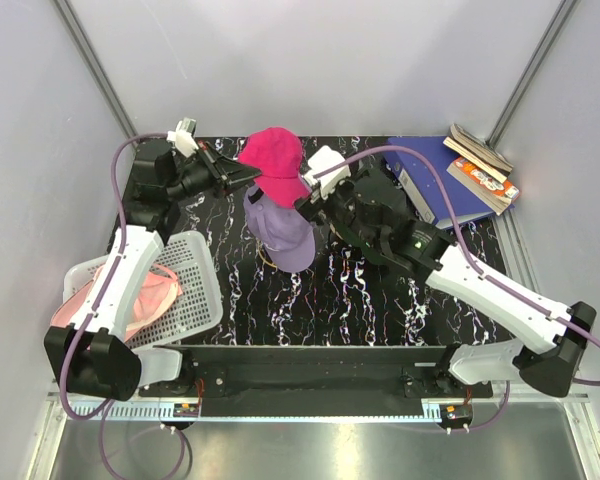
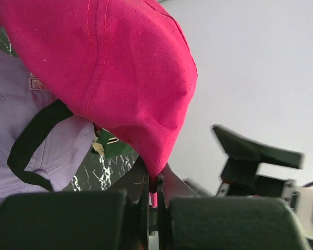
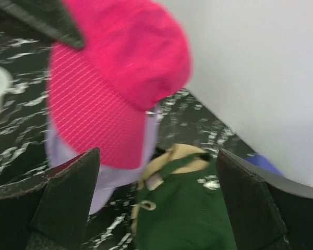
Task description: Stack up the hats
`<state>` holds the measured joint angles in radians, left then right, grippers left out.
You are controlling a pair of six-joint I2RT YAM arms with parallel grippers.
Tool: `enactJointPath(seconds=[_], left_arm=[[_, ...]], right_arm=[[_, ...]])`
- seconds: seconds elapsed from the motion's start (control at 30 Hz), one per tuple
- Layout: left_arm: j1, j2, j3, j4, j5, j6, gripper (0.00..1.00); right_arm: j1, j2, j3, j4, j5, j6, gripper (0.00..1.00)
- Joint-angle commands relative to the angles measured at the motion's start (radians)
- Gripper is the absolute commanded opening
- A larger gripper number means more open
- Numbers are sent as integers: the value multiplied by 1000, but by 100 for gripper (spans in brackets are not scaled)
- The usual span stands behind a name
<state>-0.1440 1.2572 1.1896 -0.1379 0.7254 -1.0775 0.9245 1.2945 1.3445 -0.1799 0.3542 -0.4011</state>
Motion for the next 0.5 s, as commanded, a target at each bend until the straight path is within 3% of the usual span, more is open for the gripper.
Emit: enactJointPath(seconds=[0.0, 0.17, 0.23, 0.47], left_arm=[[24, -25, -2, 111, 75, -111, 0], [26, -24, -28, 191, 95, -223, 0], [26, -24, -24, 215, 112, -239, 0], [27, -32, -34, 205, 150, -254, 0]], right_arm=[[-9, -121, -114, 101, -244, 107, 100], [-9, -179, -257, 166, -305, 62, 100], [-9, -173, -280, 171, -282, 33, 100], [-7, -62, -327, 423, -179, -123, 100]])
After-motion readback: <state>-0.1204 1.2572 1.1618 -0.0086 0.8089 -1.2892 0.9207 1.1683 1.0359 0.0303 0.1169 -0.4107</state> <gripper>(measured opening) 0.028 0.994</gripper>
